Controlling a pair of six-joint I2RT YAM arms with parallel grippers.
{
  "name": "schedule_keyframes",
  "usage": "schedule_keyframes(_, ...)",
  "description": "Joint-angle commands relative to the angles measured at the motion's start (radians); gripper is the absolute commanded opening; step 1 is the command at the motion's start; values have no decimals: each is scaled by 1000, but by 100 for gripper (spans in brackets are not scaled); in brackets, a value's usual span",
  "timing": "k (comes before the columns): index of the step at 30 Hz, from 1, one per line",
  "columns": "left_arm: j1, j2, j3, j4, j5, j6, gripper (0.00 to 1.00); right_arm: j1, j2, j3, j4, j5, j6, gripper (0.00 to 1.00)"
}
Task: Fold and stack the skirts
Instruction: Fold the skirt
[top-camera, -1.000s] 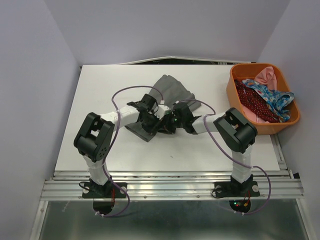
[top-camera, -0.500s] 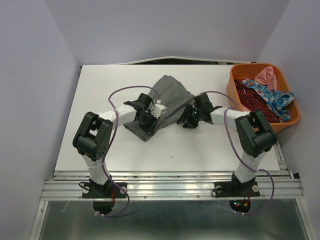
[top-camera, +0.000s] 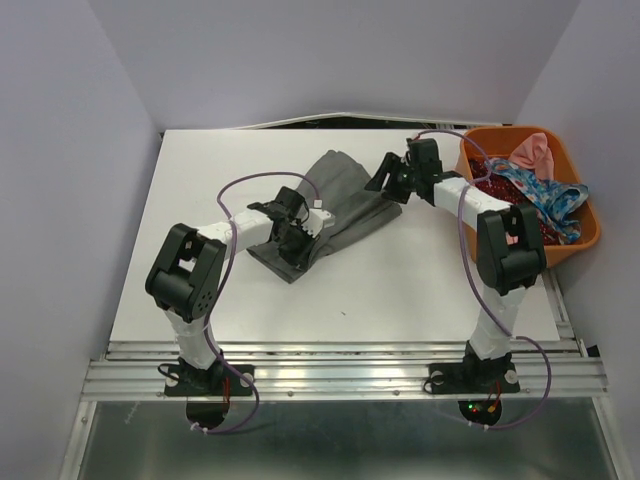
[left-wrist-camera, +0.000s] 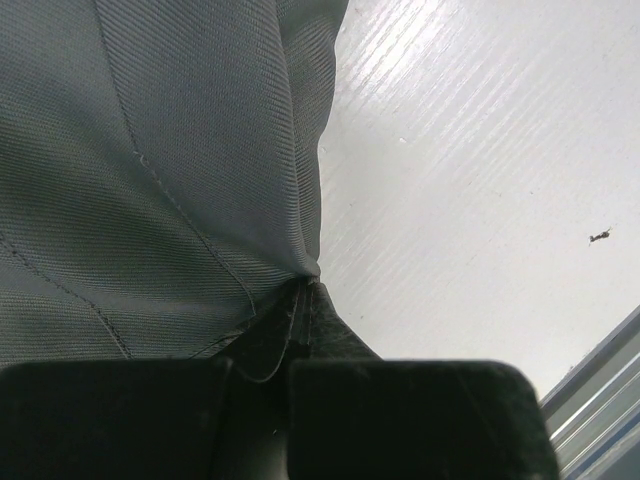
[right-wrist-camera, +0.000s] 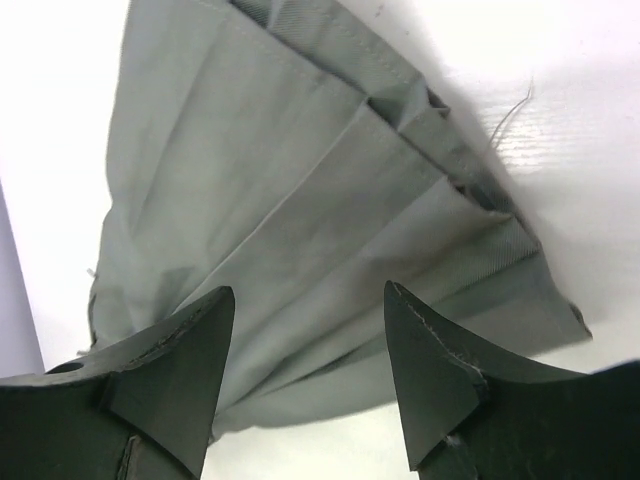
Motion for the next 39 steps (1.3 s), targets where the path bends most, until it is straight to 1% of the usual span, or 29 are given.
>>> schedule_keyframes(1, 0, -10, -32, -55, -30, 23, 0, -7, 85, 85, 23, -1, 29, 67)
schedule_keyframes(4, 0, -13, -32, -55, -31, 23, 0, -7, 153, 117, 22, -11, 55, 68)
schedule_keyframes(8, 0, -15, -34, -54, -30, 23, 0, -7, 181, 134, 11, -12, 58, 68)
schedule_keyframes(12, 0, -11, -32, -54, -28, 21, 0, -7, 207, 142, 9, -15, 40, 61)
schedule_keyframes(15, 0, -13, -31, -52, -30, 20, 0, -7, 211, 152, 8, -1, 26, 31)
schedule_keyframes(16, 0, -10, -32, -51, -33, 18, 0, -7, 210, 159, 8, 8, 20, 16)
schedule_keyframes(17, 0, -11, -31, -51, -33, 17, 0, -7, 205, 165, 9, 14, 13, 11)
schedule_keyframes(20, 0, -5, -31, -52, -36, 17, 0, -16, 168, 189, 9, 9, 9, 1)
schedule_keyframes(24, 1, 2, -26, -54, -37, 15, 0, -56, 84, 191, 9, -15, -16, 1)
schedule_keyframes(29, 1, 4, -28, -52, -45, 12, 0, -87, -45, 122, -4, -14, -43, 1)
schedule_keyframes(35, 1, 5, -28, -54, -48, 9, 0, -98, -108, 71, -89, -11, -85, 1)
schedule_keyframes(39, 1, 4, -29, -54, -51, 9, 0, -107, -129, 16, -144, 31, -114, 0)
